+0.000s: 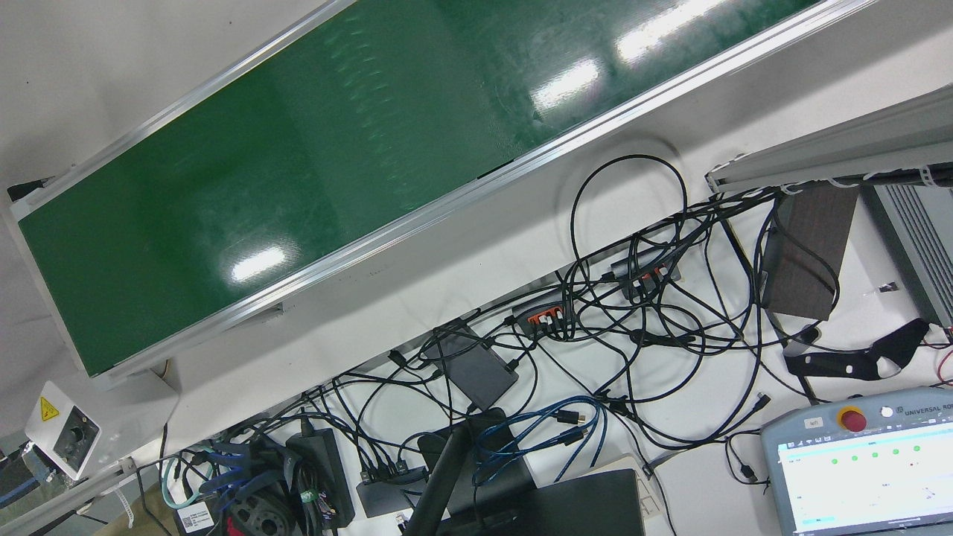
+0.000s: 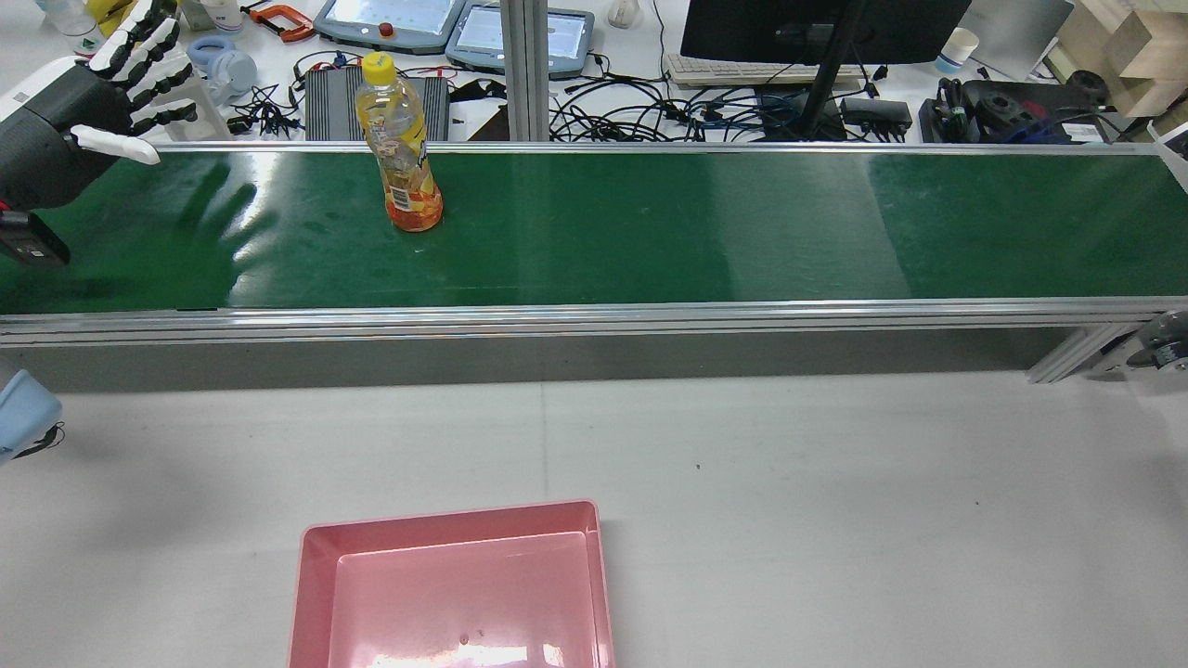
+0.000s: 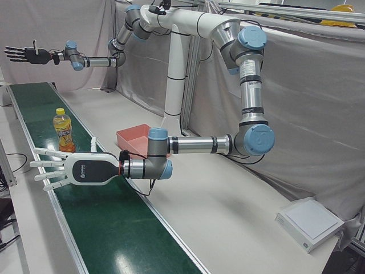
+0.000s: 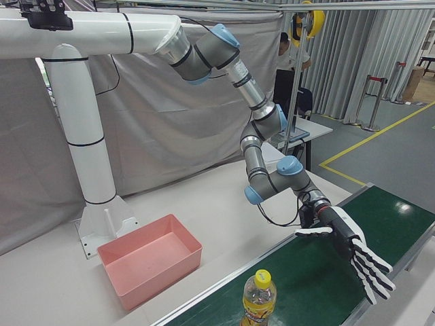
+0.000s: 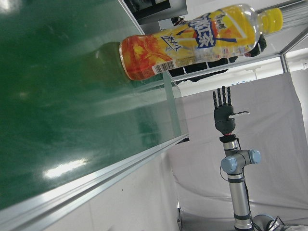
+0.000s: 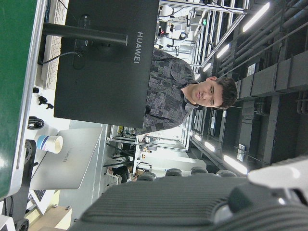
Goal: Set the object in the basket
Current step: 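Move the left hand over the belt toward the approaching bottle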
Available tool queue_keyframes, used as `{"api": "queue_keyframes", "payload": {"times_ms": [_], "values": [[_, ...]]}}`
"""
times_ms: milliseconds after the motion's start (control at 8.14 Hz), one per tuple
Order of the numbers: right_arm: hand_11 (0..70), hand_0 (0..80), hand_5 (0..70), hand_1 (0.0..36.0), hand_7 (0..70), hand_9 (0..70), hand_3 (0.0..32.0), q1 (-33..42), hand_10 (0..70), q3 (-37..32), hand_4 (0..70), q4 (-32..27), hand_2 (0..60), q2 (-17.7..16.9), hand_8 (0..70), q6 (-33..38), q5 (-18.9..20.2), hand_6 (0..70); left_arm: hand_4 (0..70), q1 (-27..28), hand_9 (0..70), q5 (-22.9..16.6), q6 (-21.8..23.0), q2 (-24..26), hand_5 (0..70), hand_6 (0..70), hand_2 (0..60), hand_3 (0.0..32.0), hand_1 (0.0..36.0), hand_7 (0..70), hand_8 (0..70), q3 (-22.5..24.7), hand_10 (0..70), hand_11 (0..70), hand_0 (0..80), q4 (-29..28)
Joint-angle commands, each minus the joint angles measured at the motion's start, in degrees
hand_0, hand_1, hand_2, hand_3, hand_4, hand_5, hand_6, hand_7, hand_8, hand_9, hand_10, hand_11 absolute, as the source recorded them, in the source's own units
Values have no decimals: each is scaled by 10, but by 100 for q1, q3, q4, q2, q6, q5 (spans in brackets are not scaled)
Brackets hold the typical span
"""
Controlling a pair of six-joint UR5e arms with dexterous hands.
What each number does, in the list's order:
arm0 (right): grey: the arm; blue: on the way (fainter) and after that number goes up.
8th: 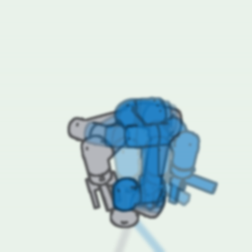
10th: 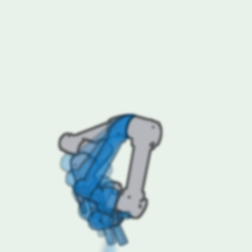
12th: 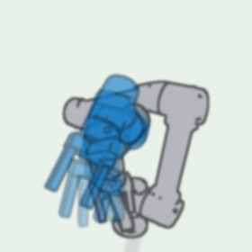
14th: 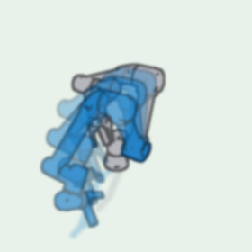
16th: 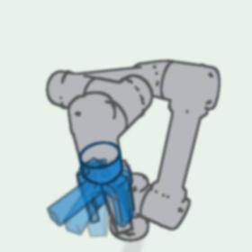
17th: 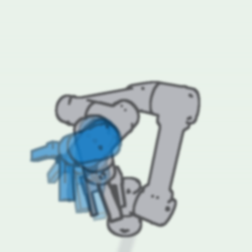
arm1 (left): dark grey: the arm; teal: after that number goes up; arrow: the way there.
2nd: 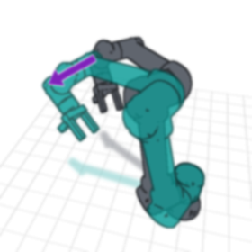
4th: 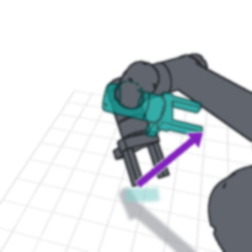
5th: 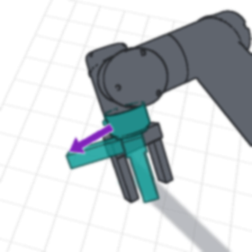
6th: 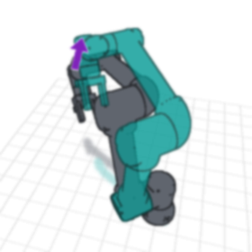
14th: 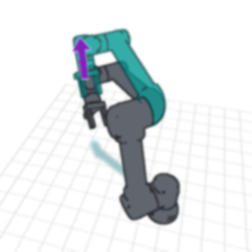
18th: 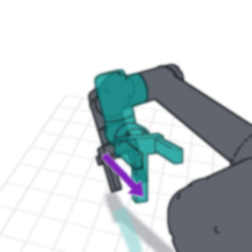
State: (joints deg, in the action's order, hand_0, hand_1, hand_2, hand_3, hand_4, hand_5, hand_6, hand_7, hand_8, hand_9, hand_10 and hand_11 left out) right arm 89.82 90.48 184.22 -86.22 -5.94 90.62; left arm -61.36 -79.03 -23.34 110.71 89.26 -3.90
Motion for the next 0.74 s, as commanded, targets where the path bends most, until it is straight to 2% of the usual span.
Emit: {"api": "queue_keyframes", "payload": {"times_ms": [0, 246, 368, 491, 614], "values": [[0, 0, 0, 0, 0, 0, 0, 0, 0, -4, 0, 0, 0, 0, 0, -4, 0, 0, 0, 1, 13, -16, -162, -41, 0, 0, 0, 278, 109, 0, 18, -14, 45, 81, 491, -145], [0, 0, 0, 0, 0, 0, 0, 0, 0, -4, 0, 0, 0, 0, 0, 5, 0, 0, 0, 10, 15, -69, -66, -41, 0, 0, 0, 276, 106, 0, 20, 12, 42, 76, 485, -286], [0, 0, 0, 0, 0, 0, 0, 0, 0, -4, 0, -9, 0, 0, 0, -3, 9, 0, 0, 36, 13, -104, 187, -41, 0, 0, 0, 236, 110, 0, 18, 21, 39, 71, 484, -191], [0, 0, 0, 0, 0, 0, 0, 0, 0, -4, 0, 0, 0, 0, 0, -4, 0, 0, 0, 175, 18, -217, 451, -50, 0, 0, 0, 218, 115, 0, 20, 12, 39, 72, 488, -173], [0, 0, 0, 0, 0, 0, 0, 0, 0, -4, 0, 0, 0, 0, 0, -4, 0, 0, 0, 255, 19, -279, 645, -50, 0, 0, 0, 182, 113, 0, 22, -14, 42, 77, 494, -172]]}}
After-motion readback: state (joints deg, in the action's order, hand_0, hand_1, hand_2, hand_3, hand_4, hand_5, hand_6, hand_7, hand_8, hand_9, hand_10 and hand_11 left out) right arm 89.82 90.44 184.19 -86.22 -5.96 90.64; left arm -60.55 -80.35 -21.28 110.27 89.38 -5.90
